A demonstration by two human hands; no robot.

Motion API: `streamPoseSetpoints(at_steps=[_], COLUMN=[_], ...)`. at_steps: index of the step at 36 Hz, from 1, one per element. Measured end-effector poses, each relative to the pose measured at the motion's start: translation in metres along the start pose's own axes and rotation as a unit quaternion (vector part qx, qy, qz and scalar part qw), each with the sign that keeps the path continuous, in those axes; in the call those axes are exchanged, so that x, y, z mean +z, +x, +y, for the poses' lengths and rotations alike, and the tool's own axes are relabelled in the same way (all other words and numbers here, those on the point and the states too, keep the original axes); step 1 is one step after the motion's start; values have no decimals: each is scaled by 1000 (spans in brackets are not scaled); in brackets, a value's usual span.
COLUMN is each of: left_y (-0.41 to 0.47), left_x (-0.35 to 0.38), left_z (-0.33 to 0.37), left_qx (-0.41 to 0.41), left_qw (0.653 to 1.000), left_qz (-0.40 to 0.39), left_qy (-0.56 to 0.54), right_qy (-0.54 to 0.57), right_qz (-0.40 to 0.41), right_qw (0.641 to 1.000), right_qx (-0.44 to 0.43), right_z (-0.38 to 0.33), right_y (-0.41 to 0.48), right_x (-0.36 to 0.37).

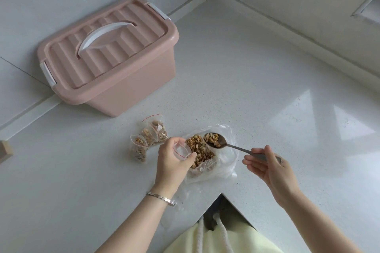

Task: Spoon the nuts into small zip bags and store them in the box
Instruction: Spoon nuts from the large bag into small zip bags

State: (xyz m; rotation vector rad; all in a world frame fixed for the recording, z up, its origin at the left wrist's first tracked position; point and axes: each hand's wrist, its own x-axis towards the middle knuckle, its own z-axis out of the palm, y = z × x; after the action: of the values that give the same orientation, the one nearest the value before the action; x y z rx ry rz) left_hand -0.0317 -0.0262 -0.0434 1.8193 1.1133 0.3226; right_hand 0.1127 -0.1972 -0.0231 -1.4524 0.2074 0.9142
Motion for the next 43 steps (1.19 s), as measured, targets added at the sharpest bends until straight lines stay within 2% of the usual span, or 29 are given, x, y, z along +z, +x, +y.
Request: streamPoseSetpoints(at_steps=[11, 18, 21, 25, 27, 32, 37, 43], left_y=[-2, -4, -7, -8, -8, -13, -15, -8], left_x=[12, 15, 17, 20, 18, 7, -3, -1], left_z=[14, 19, 17, 13, 11, 9, 0, -9], left_qx=[21, 102, 146, 140, 121, 48, -10, -83], left_qw=[999, 992, 986, 987, 991, 997, 997, 995], left_qz=[18, 33, 41, 51, 53, 60, 61, -28], left_qy=[25, 61, 70, 54, 36, -16, -39, -53], right_qy=[-62, -188, -283, -439, -442, -336, -308, -327], right_qz=[-22, -24, -55, -99, -104, -65, -21, -36], right_qw=[993, 962, 930, 823, 803, 846, 894, 908], right_qx=[-99, -195, -230, -346, -386, -408, -324, -260], right_z=[-36, -48, -52, -50, -49, -47, -23, 14], right_y=[-40, -54, -59, -61, -60, -50, -24, -1], right_x=[28, 43, 51, 55, 54, 45, 32, 25])
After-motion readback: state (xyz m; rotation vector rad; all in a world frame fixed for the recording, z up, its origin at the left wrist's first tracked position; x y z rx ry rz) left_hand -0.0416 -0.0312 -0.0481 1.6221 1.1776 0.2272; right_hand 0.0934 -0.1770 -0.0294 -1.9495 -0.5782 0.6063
